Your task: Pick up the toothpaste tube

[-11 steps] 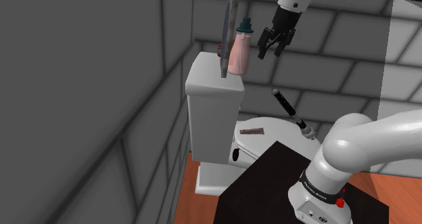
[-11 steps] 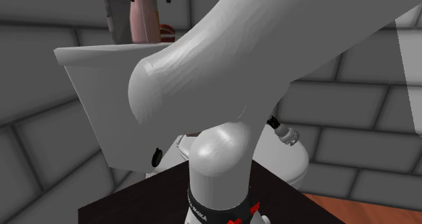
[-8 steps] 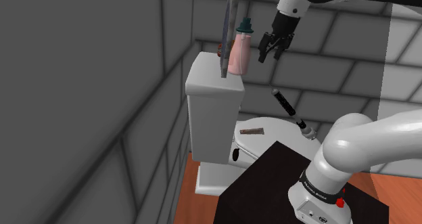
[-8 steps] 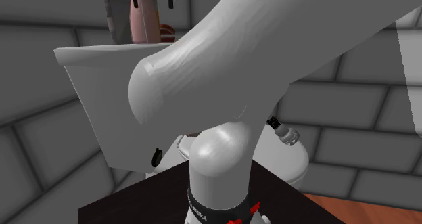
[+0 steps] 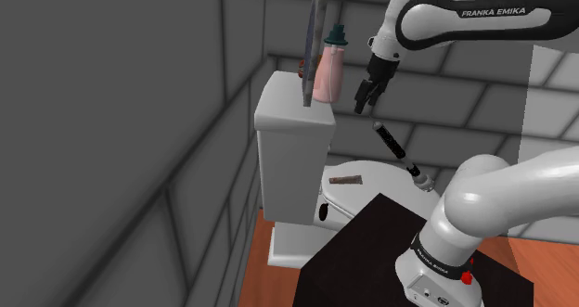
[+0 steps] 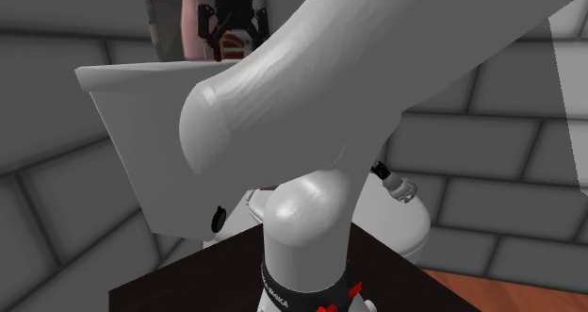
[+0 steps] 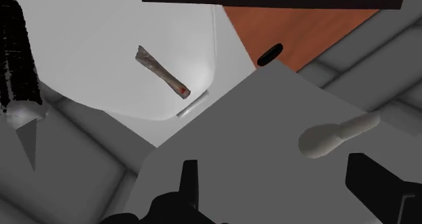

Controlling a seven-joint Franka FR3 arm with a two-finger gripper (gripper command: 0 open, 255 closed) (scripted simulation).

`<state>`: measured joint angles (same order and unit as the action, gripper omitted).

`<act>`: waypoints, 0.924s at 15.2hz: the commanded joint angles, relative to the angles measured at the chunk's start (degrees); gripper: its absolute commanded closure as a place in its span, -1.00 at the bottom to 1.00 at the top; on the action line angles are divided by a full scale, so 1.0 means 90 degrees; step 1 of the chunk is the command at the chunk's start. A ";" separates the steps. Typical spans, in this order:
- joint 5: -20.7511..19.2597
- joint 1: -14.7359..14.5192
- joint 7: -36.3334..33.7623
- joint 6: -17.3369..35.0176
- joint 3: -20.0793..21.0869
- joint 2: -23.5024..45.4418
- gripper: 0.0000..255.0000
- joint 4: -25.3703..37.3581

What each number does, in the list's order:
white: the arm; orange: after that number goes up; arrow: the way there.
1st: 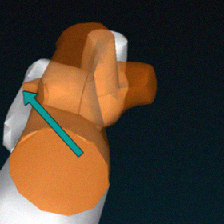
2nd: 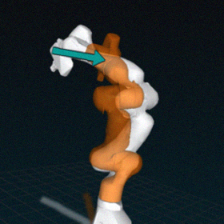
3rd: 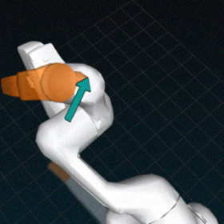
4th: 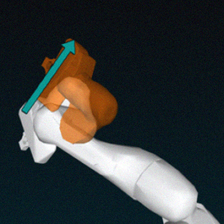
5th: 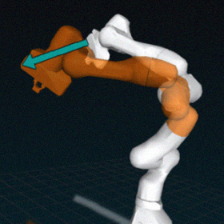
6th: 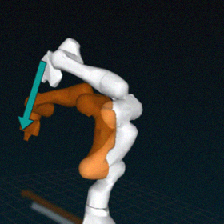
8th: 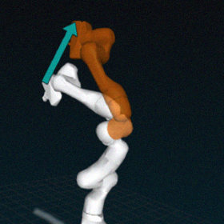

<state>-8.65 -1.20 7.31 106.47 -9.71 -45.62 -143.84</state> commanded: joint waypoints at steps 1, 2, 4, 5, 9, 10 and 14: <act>-0.0137 -0.0036 0.0456 0.0338 -0.0281 0.0168 -1.00 -0.0249; -0.0201 -0.0054 0.0667 0.0497 -0.0415 0.0266 -1.00 -0.0352; -0.0328 -0.0092 0.1093 0.0825 -0.0686 0.0499 -1.00 -0.0532; -0.0388 -0.0112 0.1307 0.0994 -0.0823 0.0634 -1.00 -0.0609; -0.0597 -0.0219 0.2178 0.1703 -0.1382 0.1301 -1.00 -0.0823; -0.0636 -0.0258 0.2400 0.1888 -0.1527 0.1498 -1.00 -0.0854; -0.0683 -0.0459 0.3336 0.2649 -0.2104 0.2410 -1.00 -0.0884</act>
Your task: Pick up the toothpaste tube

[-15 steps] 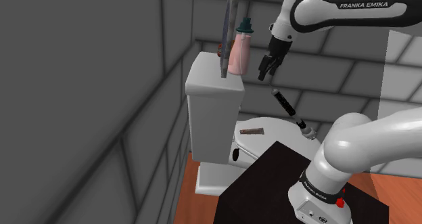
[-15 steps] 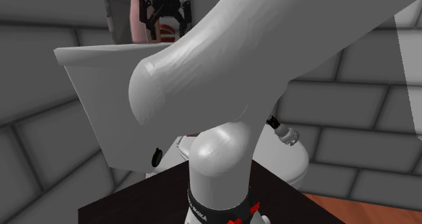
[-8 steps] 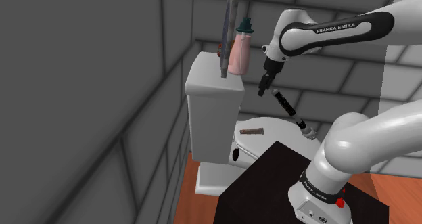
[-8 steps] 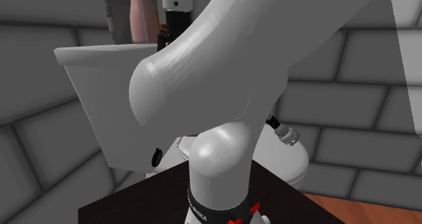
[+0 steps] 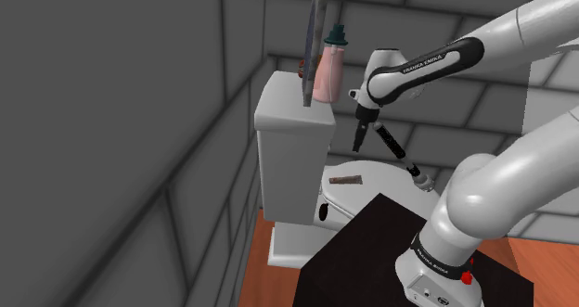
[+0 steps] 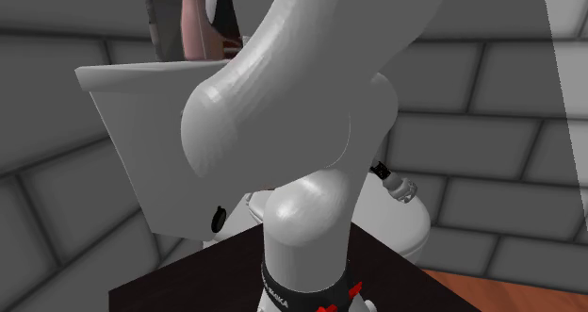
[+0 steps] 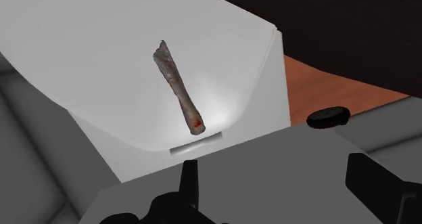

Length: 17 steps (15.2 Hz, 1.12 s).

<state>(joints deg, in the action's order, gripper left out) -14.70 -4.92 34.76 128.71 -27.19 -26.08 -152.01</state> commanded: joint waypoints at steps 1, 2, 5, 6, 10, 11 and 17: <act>0.0017 -0.0110 0.0538 0.0373 -0.0305 0.0498 -1.00 0.0039; 0.0064 -0.0181 0.0801 0.0567 -0.0447 0.0767 -1.00 0.0062; 0.0373 -0.0429 0.1680 0.1146 -0.0853 0.1649 -1.00 0.0184; 0.0547 -0.0515 0.2014 0.1333 -0.0970 0.1968 -1.00 0.0242; 0.1651 -0.0704 0.3596 0.1991 -0.1165 0.3351 -1.00 0.0564; 0.1981 -0.0652 0.4018 0.2120 -0.1092 0.3703 -1.00 0.0671; 0.3035 -0.0070 0.5347 0.2608 -0.0412 0.4970 -1.00 0.1120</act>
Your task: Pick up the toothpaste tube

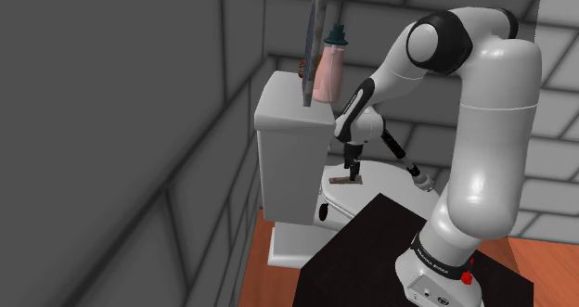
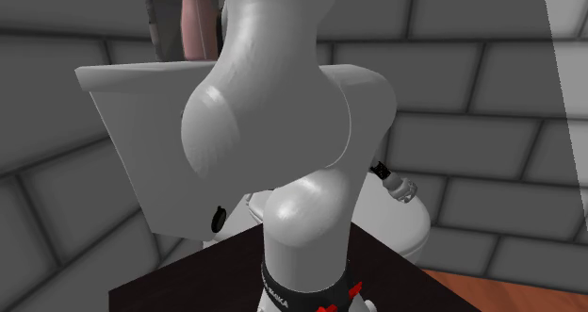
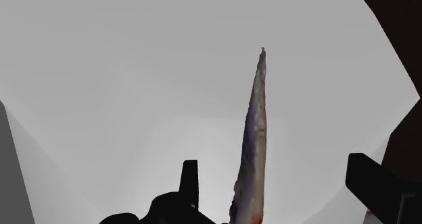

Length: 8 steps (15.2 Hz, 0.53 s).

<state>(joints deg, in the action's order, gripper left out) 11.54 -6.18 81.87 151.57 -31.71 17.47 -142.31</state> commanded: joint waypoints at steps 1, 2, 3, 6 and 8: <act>0.0215 0.0127 0.0177 0.0141 0.0166 0.0229 -1.00 0.0060; 0.0309 0.0184 0.0239 0.0212 0.0244 0.0327 -1.00 0.0079; 0.0400 0.0244 0.0300 0.0282 0.0323 0.0425 -1.00 0.0099; 0.0621 0.0401 0.0448 0.0459 0.0529 0.0674 -1.00 0.0160; 0.0623 0.0403 0.0447 0.0458 0.0534 0.0677 1.00 0.0165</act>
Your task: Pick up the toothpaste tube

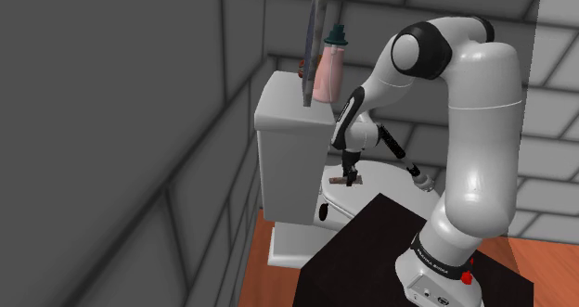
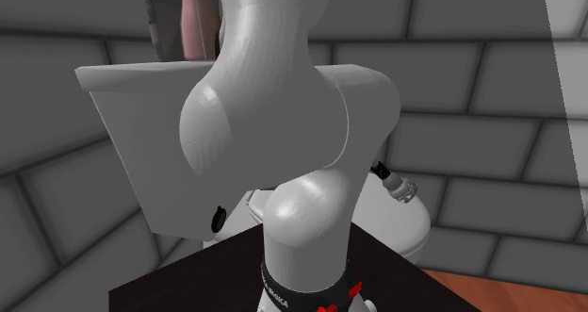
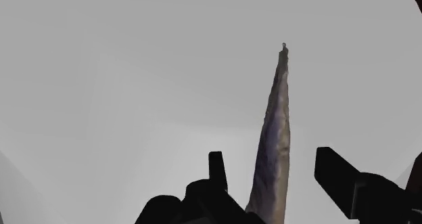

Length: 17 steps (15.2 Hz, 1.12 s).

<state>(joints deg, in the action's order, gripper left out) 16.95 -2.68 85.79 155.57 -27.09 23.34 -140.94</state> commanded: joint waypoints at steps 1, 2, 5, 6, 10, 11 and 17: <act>0.0018 0.0008 0.0006 0.0014 0.0018 0.0019 1.00 0.0005; 0.0017 0.0007 0.0005 0.0014 0.0017 0.0017 1.00 0.0003; 0.0016 0.0005 0.0003 0.0013 0.0016 0.0015 1.00 0.0003; 0.0017 0.0006 0.0004 0.0014 0.0017 0.0016 1.00 0.0003; -0.0065 -0.0048 -0.0043 -0.0054 -0.0063 -0.0075 1.00 -0.0017; -0.0150 -0.0111 -0.0100 -0.0123 -0.0145 -0.0172 1.00 -0.0040; -0.0719 -0.0457 -0.0480 -0.0555 -0.0609 -0.0761 1.00 -0.0144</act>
<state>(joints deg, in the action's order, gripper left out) 11.37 -6.34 82.01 151.17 -31.91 17.38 -142.04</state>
